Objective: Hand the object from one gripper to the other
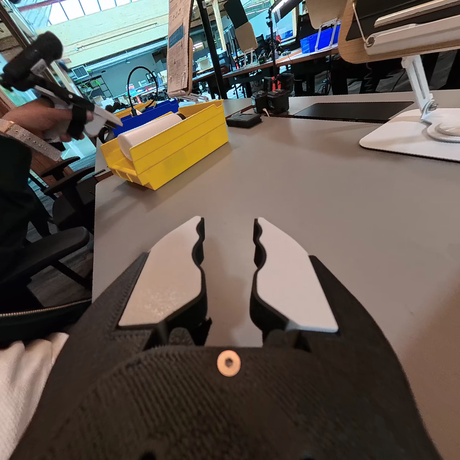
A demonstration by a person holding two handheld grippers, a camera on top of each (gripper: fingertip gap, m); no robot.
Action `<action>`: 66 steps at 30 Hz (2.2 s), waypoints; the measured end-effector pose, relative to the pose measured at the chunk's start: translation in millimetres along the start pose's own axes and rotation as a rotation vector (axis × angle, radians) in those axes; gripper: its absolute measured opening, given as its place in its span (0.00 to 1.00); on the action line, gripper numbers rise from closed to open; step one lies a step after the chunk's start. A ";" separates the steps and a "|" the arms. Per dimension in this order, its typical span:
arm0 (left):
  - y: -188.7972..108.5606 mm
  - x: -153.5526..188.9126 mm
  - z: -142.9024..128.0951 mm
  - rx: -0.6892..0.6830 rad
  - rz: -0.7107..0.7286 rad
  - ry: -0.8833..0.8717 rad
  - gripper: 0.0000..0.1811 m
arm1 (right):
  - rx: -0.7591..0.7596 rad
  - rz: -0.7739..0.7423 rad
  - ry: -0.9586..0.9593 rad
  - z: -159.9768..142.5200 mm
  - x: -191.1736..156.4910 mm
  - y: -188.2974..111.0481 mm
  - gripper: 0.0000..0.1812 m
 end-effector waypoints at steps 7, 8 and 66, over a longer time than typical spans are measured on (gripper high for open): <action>27.5 -6.9 1.5 -0.100 0.112 0.024 0.43 | 0.003 -0.050 -0.018 -1.3 1.0 -14.8 0.20; 30.2 -7.5 0.8 -0.114 0.122 0.025 0.43 | 0.004 -0.059 -0.024 -1.2 1.3 -17.2 0.20; 60.2 -17.5 -37.0 -0.549 0.347 0.290 0.57 | 0.004 -0.078 0.028 -6.6 4.6 -30.4 0.20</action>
Point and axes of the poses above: each gripper's, where its closed fingertips meet, y out along the fingers, z out of its top, x = y × z across the jaws, the point moved 1 cm from there along -y, back along the fingers, and after that the axes turned 2 degrees about -y, right-handed, at the moved point
